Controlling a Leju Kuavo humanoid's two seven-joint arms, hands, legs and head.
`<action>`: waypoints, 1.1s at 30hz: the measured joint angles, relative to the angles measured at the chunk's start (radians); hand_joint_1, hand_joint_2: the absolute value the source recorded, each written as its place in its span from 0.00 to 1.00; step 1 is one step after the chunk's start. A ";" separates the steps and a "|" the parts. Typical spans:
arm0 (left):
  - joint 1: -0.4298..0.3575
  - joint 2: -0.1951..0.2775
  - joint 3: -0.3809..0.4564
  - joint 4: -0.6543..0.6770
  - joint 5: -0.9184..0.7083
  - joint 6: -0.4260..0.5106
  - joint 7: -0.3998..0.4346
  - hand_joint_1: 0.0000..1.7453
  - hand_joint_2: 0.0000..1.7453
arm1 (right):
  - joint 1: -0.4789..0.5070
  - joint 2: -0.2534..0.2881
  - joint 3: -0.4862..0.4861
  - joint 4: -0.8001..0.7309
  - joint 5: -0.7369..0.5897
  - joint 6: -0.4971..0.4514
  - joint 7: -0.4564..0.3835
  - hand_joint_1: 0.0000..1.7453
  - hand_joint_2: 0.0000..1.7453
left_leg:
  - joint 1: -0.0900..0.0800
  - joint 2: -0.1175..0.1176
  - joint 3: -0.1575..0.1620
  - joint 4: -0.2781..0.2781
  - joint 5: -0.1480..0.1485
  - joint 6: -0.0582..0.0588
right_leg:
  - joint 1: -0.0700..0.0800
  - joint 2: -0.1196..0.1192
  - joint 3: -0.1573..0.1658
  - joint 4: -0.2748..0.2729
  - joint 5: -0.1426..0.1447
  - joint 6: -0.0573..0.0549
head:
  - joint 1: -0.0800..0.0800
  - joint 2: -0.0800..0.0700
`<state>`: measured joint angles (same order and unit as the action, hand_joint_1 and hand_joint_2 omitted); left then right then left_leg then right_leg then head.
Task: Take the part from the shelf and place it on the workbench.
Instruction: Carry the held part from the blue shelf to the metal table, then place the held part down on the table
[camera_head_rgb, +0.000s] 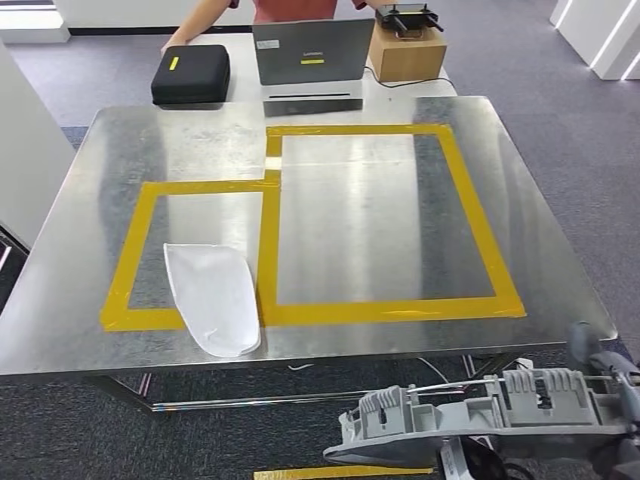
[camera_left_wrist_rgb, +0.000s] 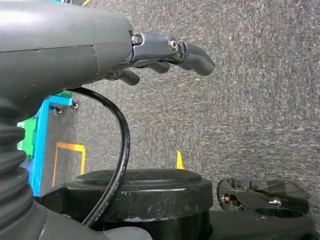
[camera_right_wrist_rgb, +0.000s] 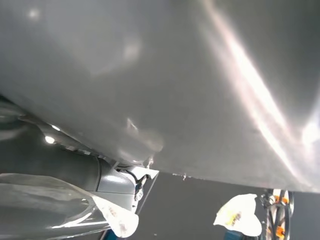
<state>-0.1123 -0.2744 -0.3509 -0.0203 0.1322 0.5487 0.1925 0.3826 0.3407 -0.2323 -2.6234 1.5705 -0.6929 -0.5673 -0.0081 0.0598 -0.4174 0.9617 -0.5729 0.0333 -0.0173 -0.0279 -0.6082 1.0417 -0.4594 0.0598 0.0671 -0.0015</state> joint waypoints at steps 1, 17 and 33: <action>0.000 0.000 0.000 0.001 0.003 0.001 -0.002 0.00 1.00 | 0.001 0.000 0.000 0.000 0.000 0.000 0.000 1.00 1.00 | -0.002 0.001 -0.002 0.002 -0.002 -0.004 | 0.002 -0.003 0.011 -0.017 -0.006 -0.006 | 0.000 0.000; -0.006 0.000 0.002 0.007 0.062 0.003 -0.029 0.00 1.00 | 0.018 0.000 -0.002 -0.001 0.001 0.000 0.018 1.00 1.00 | -0.003 -0.067 -0.045 0.049 0.020 -0.023 | 0.011 0.043 0.020 -0.021 -0.019 -0.052 | -0.008 0.000; 0.211 0.060 -0.044 -0.438 -0.057 0.048 0.323 0.00 1.00 | 0.038 0.003 0.024 0.001 0.002 0.000 0.025 1.00 1.00 | -0.008 -0.064 -0.041 0.027 0.009 -0.006 | 0.007 0.048 0.017 -0.030 -0.005 -0.038 | -0.009 0.000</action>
<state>0.0985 -0.2147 -0.3946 -0.4587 0.0752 0.5964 0.5157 0.4204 0.3435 -0.2083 -2.6223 1.5721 -0.6931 -0.5428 -0.0159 -0.0040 -0.4584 0.9884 -0.5635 0.0269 -0.0102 0.0199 -0.5917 1.0118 -0.4644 0.0221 0.0584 -0.0011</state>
